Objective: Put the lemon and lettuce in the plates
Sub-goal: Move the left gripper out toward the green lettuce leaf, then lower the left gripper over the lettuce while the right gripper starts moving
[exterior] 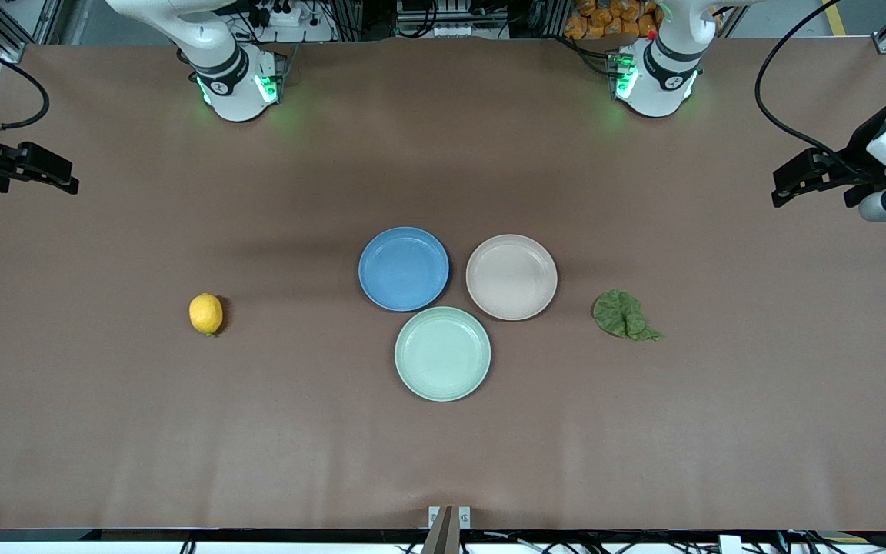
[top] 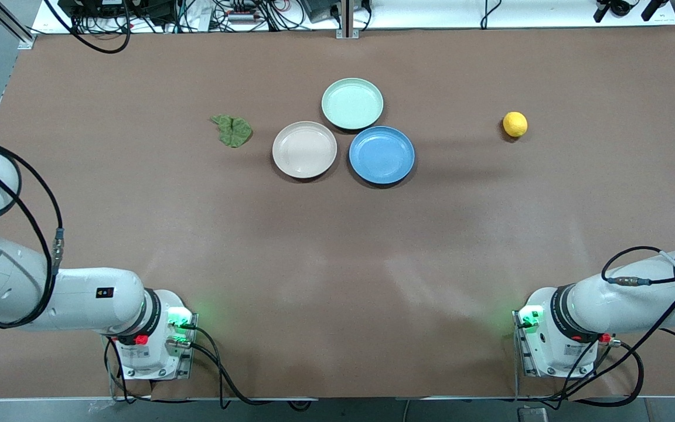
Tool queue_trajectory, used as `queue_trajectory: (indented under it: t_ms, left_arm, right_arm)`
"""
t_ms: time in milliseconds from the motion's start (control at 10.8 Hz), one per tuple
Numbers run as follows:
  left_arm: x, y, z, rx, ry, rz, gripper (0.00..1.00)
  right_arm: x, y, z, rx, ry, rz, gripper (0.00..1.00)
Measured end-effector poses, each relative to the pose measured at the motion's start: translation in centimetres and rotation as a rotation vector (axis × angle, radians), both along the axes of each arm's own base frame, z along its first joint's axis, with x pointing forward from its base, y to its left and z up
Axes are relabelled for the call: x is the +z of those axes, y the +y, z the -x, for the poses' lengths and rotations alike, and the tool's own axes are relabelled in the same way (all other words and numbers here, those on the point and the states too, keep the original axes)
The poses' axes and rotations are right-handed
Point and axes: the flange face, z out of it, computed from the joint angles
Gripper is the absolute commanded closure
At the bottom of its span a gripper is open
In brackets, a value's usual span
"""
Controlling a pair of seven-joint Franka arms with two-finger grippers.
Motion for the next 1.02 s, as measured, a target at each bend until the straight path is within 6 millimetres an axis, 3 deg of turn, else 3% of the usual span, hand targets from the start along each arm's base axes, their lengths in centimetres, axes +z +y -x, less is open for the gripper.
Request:
queue_trajectory:
  t_ms: [370,555,739,1017]
  left_arm:
    - [-0.1,-0.1,0.0,-0.001,0.005,0.0,0.0]
    - [-2.1,-0.1,-0.5,-0.004,0.046,-0.002,0.0]
    - [-6.7,-0.6,-2.0,-0.011,0.085,0.0,0.0]
    - [-17.3,-0.9,-3.3,-0.014,0.061,0.01,0.0]
  right_arm:
    - [0.0,0.0,0.0,0.0,0.0,0.0,0.0]
    - [0.0,0.0,0.0,0.0,0.001,0.0,0.0]
    - [0.0,0.0,0.0,0.0,0.001,0.0,0.0]
    - [-0.4,0.1,-0.2,0.001,0.009,0.001,0.0]
